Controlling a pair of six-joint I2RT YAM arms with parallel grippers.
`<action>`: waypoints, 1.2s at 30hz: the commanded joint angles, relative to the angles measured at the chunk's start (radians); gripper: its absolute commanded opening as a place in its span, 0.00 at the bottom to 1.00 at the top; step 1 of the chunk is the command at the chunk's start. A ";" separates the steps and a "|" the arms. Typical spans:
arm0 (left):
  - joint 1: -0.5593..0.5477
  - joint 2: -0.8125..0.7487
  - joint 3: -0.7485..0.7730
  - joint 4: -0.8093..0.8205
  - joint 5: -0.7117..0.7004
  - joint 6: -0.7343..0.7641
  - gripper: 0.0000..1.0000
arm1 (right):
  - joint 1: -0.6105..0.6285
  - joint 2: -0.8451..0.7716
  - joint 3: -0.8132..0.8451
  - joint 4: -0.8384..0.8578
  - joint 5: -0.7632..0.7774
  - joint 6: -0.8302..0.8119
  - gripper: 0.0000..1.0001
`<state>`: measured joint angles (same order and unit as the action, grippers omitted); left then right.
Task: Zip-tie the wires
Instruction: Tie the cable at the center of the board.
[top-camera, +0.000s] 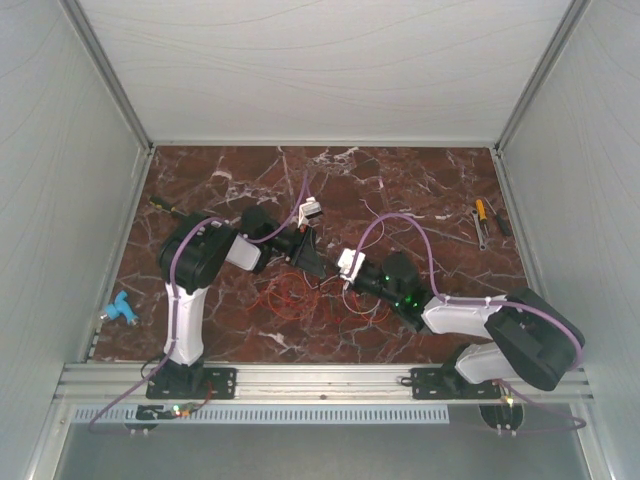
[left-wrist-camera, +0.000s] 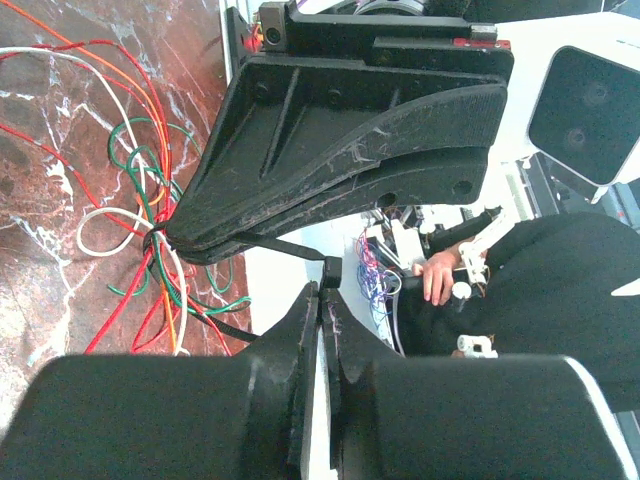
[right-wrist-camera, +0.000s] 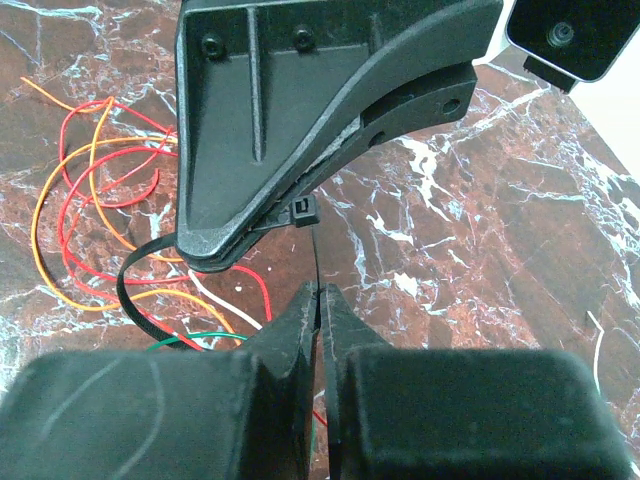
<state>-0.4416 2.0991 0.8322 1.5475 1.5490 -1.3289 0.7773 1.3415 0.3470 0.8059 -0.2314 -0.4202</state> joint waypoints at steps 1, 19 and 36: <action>-0.008 0.006 0.035 0.117 0.005 -0.009 0.00 | 0.008 -0.026 0.000 0.078 -0.006 0.019 0.00; -0.024 0.002 0.049 0.123 0.017 -0.028 0.00 | 0.025 -0.035 -0.014 0.080 0.016 0.010 0.00; -0.008 -0.004 0.042 0.209 0.018 -0.087 0.00 | 0.024 -0.037 -0.021 0.092 0.020 0.022 0.00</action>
<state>-0.4534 2.0991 0.8482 1.5478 1.5604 -1.3552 0.7937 1.3289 0.3347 0.8227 -0.2100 -0.3996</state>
